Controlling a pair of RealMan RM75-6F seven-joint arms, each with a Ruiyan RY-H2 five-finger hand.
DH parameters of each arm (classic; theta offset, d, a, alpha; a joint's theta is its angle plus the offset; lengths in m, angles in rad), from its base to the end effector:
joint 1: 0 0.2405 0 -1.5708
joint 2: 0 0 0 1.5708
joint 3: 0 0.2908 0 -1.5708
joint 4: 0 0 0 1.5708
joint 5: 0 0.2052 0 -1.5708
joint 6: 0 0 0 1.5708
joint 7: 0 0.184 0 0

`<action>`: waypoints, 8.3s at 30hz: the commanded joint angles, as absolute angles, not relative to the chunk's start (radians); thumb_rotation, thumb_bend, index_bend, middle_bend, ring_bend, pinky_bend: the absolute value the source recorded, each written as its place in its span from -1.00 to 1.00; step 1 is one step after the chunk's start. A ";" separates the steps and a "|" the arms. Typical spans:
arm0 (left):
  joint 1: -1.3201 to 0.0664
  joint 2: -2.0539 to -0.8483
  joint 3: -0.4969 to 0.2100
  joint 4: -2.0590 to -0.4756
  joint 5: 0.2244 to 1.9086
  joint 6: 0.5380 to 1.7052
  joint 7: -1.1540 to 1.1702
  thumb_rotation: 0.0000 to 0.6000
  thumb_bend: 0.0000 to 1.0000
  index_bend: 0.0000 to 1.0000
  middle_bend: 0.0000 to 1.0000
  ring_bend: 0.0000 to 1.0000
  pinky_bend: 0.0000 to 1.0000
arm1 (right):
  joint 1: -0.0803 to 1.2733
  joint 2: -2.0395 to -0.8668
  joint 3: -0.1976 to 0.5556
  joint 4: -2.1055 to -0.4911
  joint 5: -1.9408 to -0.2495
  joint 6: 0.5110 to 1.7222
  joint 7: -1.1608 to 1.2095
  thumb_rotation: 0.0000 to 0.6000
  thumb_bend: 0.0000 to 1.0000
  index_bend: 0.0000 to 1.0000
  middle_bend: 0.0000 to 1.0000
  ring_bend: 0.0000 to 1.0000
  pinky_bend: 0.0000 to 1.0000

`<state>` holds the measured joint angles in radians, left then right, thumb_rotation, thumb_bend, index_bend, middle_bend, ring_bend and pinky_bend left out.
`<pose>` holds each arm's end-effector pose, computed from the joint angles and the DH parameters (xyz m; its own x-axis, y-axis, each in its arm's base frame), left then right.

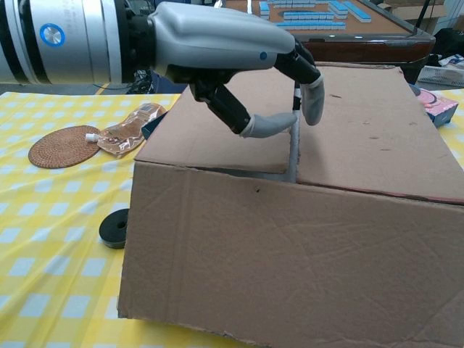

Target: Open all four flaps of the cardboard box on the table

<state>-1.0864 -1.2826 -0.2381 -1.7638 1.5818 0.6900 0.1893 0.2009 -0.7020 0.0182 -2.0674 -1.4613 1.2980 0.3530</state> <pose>0.0321 0.3558 0.0132 0.6536 0.0044 0.7568 0.2953 -0.9222 -0.2496 -0.2541 -0.2358 0.2343 0.0263 -0.2010 0.9792 -0.9996 -0.0181 0.0231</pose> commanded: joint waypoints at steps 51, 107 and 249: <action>-1.075 -1.280 -0.150 -1.873 1.489 0.890 0.843 -0.11 0.07 0.08 -0.08 -0.65 -1.00 | 0.144 -0.687 0.030 -2.041 -1.507 1.319 0.429 1.00 0.83 -0.43 -0.53 -0.79 -0.75; -0.812 -0.940 -0.172 -2.121 1.410 1.115 1.040 -0.12 0.07 0.12 -0.05 -0.65 -1.00 | 0.175 -0.691 0.041 -2.001 -1.554 1.300 0.511 1.00 0.83 -0.45 -0.54 -0.79 -0.75; -0.381 -0.904 -0.135 -1.914 1.328 1.290 0.348 -0.12 0.06 -0.03 -0.09 -0.64 -1.00 | 0.502 -0.423 0.162 -2.235 -1.372 0.994 0.174 1.00 1.00 -0.23 0.14 -0.37 -0.75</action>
